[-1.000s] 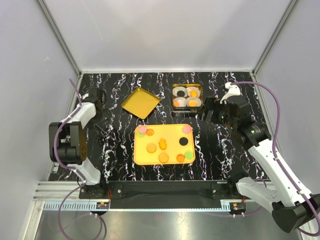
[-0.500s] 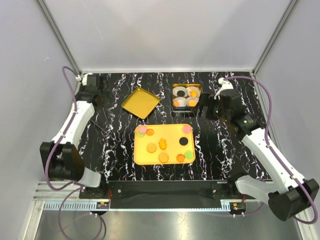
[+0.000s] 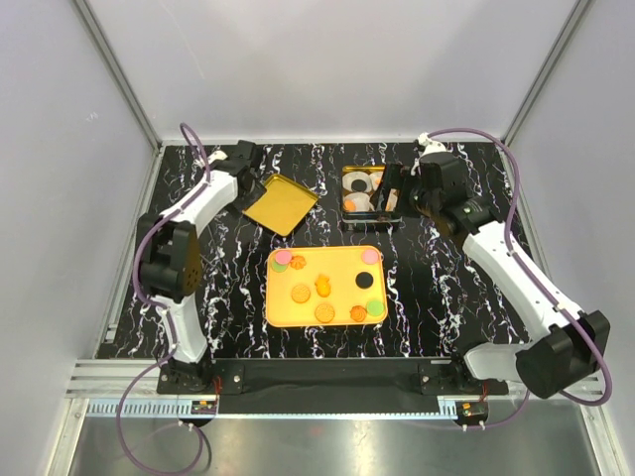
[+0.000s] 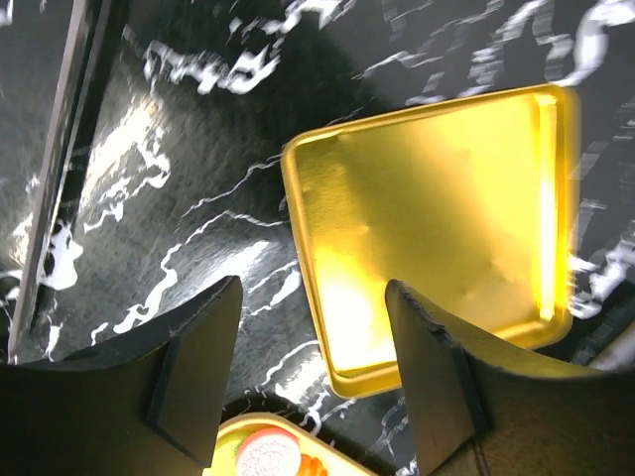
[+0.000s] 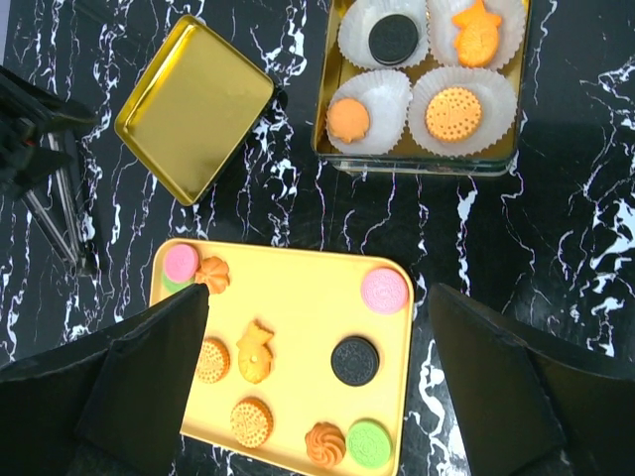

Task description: Pack the cookies

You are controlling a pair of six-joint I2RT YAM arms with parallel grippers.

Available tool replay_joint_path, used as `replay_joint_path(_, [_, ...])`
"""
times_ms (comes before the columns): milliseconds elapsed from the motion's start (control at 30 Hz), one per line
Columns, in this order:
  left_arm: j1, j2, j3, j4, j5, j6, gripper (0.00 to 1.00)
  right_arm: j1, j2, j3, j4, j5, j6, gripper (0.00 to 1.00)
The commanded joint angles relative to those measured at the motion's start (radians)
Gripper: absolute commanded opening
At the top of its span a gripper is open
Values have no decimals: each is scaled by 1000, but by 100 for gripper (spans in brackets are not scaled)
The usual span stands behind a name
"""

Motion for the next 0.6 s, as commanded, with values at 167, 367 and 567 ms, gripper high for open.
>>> replay_joint_path(167, [5, 65, -22, -14, -38, -135, 64, 3, 52, 65, 21, -10, -15, 99])
replay_joint_path(367, [4, 100, -39, 49, 2, -120, 63, 1, 87, 72, 27, -41, -9, 98])
replay_joint_path(567, [-1, 136, -48, 73, 26, -149, 60, 3, 104, 67, 33, -38, -13, 98])
